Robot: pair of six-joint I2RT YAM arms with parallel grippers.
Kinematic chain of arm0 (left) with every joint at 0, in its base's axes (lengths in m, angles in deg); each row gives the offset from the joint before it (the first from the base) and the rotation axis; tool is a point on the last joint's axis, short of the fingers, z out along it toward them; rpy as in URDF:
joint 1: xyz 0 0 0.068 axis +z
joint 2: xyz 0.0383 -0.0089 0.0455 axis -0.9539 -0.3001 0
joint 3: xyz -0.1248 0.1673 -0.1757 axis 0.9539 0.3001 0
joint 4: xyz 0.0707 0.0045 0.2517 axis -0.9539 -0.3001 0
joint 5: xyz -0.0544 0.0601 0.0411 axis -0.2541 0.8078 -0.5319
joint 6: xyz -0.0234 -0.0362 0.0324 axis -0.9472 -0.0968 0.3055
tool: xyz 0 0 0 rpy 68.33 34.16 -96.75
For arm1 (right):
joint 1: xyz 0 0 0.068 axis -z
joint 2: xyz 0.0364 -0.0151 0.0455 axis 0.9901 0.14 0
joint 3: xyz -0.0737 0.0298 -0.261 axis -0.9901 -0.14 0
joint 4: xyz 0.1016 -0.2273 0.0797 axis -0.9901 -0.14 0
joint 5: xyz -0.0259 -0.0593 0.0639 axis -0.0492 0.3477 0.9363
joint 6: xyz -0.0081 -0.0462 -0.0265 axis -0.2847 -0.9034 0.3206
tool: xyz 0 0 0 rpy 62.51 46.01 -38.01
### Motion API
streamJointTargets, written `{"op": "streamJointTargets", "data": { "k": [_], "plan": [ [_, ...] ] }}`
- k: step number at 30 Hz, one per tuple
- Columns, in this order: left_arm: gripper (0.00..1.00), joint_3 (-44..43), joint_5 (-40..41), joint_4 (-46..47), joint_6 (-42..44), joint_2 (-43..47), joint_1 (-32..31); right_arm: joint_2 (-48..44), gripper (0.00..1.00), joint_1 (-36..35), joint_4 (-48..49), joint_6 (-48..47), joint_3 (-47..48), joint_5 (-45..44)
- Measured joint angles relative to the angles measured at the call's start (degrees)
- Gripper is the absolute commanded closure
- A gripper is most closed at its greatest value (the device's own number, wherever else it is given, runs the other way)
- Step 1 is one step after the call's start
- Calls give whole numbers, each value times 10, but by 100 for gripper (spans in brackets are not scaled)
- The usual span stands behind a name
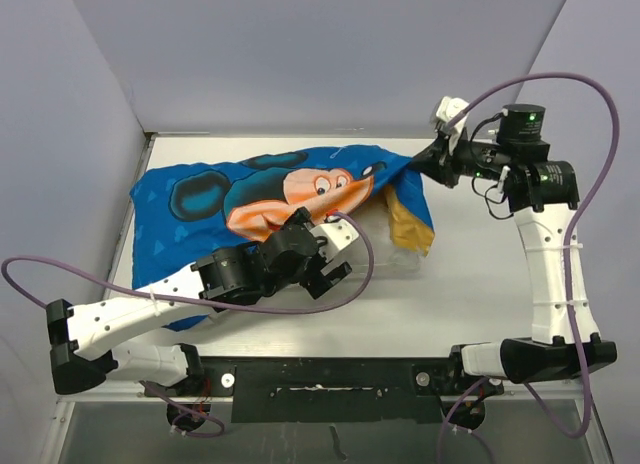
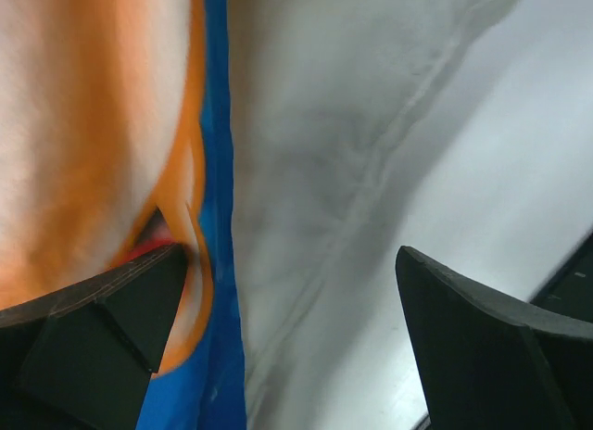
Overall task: Put the pillow into the pillowcase
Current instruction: Pick up the pillowcase from the center of the board.
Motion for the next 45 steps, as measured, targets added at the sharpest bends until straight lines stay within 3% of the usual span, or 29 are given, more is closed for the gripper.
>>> {"op": "streamJointTargets", "data": {
  "k": [9,14,18,19,21,22,23,28,36,40,45],
  "plan": [
    [2,-13,162,-34,21,-49,11,18,100,63,58,93,105,25],
    [9,-11,212,-50,14,-68,70,19,100,70,67,117,104,32],
    [27,-11,231,-39,26,-68,116,19,100,87,66,121,105,33],
    [38,-11,229,-34,34,-68,124,19,100,99,66,121,105,32],
    [78,-12,219,-26,46,-70,136,19,100,119,67,124,106,32],
    [96,-16,207,-23,53,-74,144,19,100,132,67,125,106,31],
    [100,-24,192,-21,64,-81,153,19,100,145,67,127,108,31],
    [100,-125,98,-29,104,-127,177,16,100,226,66,128,118,33],
    [100,-445,-195,-26,92,-150,176,-6,100,406,76,102,177,1],
    [100,-607,-344,-18,53,-194,176,-37,100,427,85,89,190,-24],
    [100,-685,-450,-23,17,-236,181,-54,100,427,93,79,213,-31]
  ]
}}
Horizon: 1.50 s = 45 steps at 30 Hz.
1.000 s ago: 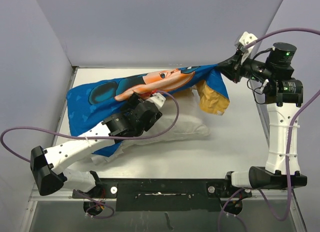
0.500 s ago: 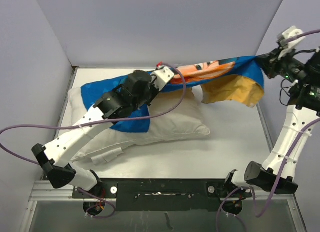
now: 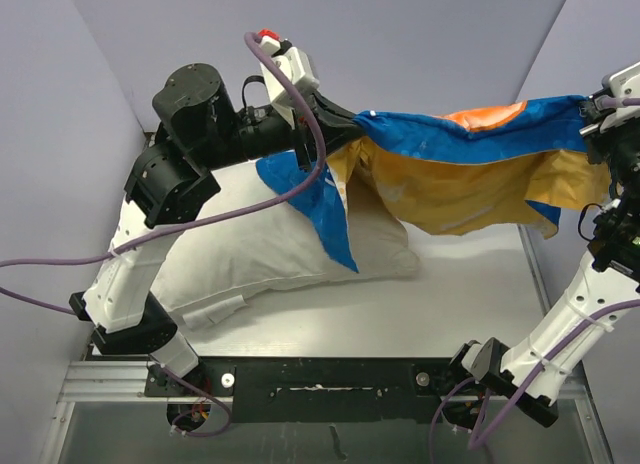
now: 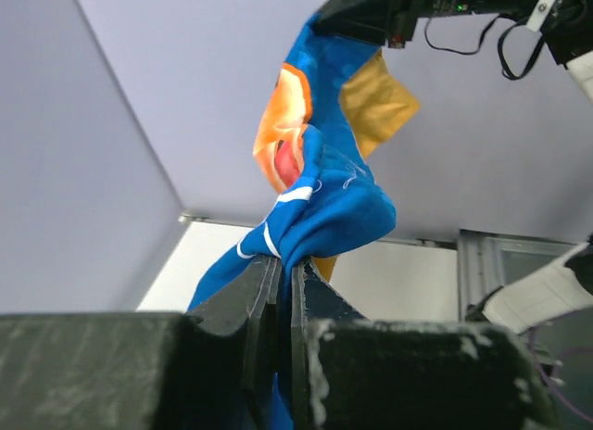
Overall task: Put the pillow into the pillowcase
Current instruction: Pick up the pillowcase from the center of the board, then place the pillowcase at the center of the board.
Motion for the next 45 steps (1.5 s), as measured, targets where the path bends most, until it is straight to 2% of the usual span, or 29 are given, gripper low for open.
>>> {"op": "streamJointTargets", "data": {
  "k": [4,7,10,13,18,22,24,27,31,34,36,37,40,41,42,43,45],
  "plan": [
    [100,-8,-87,-3,-57,-18,31,0,100,0,1,-1,9,-6],
    [100,-8,-166,24,-135,-24,58,3,100,0,14,9,11,-18],
    [100,-8,-244,113,-243,-28,67,14,100,1,25,27,19,-35],
    [100,-23,-305,250,-370,-39,61,31,100,8,38,56,54,-41],
    [100,-81,-333,382,-491,-73,17,43,100,30,78,101,131,-42],
    [100,-91,-344,437,-536,-78,-14,45,100,42,106,115,172,-61],
    [100,-87,-344,456,-549,-78,-9,45,100,45,119,115,176,-70],
    [100,-50,-342,482,-567,-71,35,46,100,50,140,120,158,-80],
    [100,35,-328,519,-625,-84,160,83,100,44,142,138,148,-82],
    [99,75,-306,523,-645,-145,231,120,100,-40,120,111,137,-125],
    [82,78,-275,476,-615,-205,254,139,100,-124,103,67,103,-201],
    [70,78,-256,447,-593,-229,259,148,100,-164,98,43,76,-243],
    [30,75,-175,332,-515,-291,260,164,100,-261,99,-31,-26,-375],
    [11,70,-145,294,-494,-306,258,170,95,-290,108,-56,-64,-424],
    [3,64,-115,258,-473,-316,256,179,81,-310,113,-79,-96,-468],
    [2,57,-88,225,-454,-325,255,188,69,-328,117,-97,-121,-502],
    [2,31,-34,160,-414,-334,255,207,34,-344,123,-118,-154,-555]
  ]
}}
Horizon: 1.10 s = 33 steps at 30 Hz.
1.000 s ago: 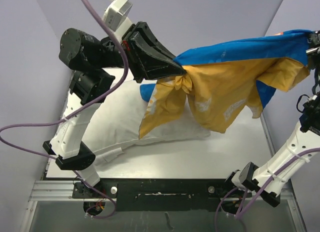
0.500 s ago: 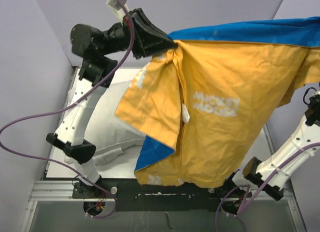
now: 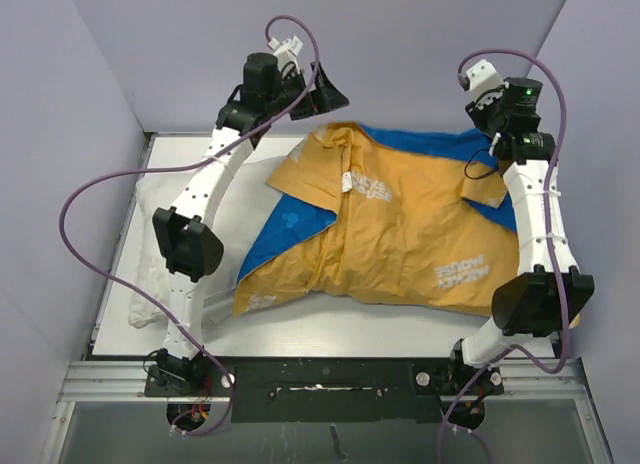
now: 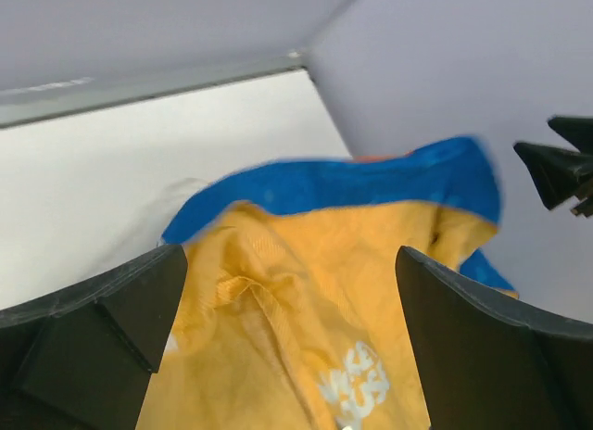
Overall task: Put the pillow into the pillowcase
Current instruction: Place the pillowcase at the center of the board, then flatten out the pillowcase at the center of the board.
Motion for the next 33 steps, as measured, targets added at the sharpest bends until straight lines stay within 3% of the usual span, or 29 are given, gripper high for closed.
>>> {"op": "streamJointTargets", "data": {
  "k": [1,3,5,7,9,11,15,20,26,28,30,32,33],
  "plan": [
    [2,-15,19,-27,15,-1,3,10,20,0,1,-9,-9,-24],
    [2,-56,50,-78,46,0,18,18,3,4,-2,-5,-14,-41],
    [2,-81,66,-107,74,7,45,13,2,10,-13,7,-16,-23],
    [3,-64,71,-133,107,37,80,-12,2,17,-37,23,-28,55],
    [8,6,72,-151,141,98,113,-60,2,19,-63,26,-63,188],
    [15,134,74,-152,171,195,137,-119,2,14,-82,9,-117,336],
    [20,470,85,-153,216,473,125,-229,2,-19,-141,-59,-271,577],
    [19,699,89,-193,230,710,119,-234,2,-18,-230,-176,-385,617],
    [19,830,12,-191,179,815,121,-241,1,19,-319,-276,-485,560],
    [19,842,-3,-181,164,820,121,-264,4,35,-316,-287,-518,534],
    [20,843,-11,-166,156,819,121,-278,15,35,-294,-274,-549,504],
    [24,843,-16,-148,153,810,121,-270,32,31,-267,-253,-575,474],
    [27,843,-19,-144,152,805,121,-261,47,30,-261,-246,-577,466]
  ]
}}
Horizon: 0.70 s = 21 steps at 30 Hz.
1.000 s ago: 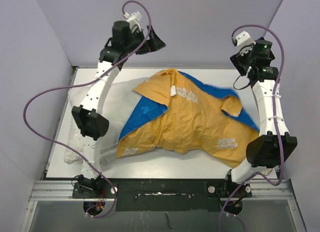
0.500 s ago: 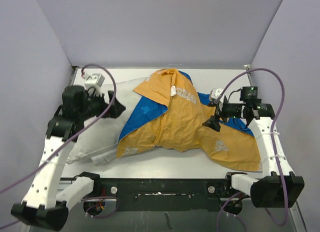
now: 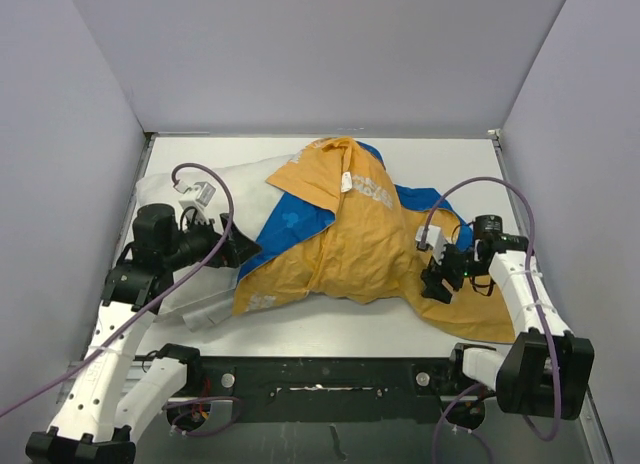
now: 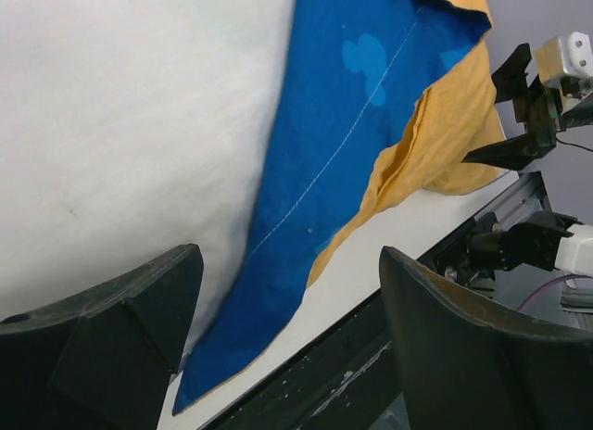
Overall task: Put the pillow into the pillowcase
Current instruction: Flatten out the pillowcase at the center of the board.
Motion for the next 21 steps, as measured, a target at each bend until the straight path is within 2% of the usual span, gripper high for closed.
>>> {"op": "streamJointTargets", "data": {
  "k": [1,2,4,7,12,13,16,17,19,21],
  "plan": [
    [29,-1,-2,3,0,-6,0,14,69,3,9,6,1,-5],
    [30,-2,-3,6,0,-11,0,26,85,10,14,7,3,-8],
    [33,-2,-3,6,1,-18,0,40,100,34,14,5,14,-13],
    [35,-1,-3,6,5,-12,0,42,100,118,15,-22,34,-27],
    [35,7,-3,7,5,13,0,68,100,325,57,-110,53,-83],
    [35,8,-3,8,5,15,0,89,93,369,61,-129,62,-97],
    [32,10,-7,16,3,13,0,163,39,471,48,-193,108,-122],
    [31,10,-8,23,2,10,0,181,24,492,27,-220,126,-123],
    [30,10,-13,33,-1,1,0,196,9,510,-32,-280,155,-113],
    [28,8,-12,41,-2,-11,-5,188,3,512,-100,-340,170,-89]
  ]
}}
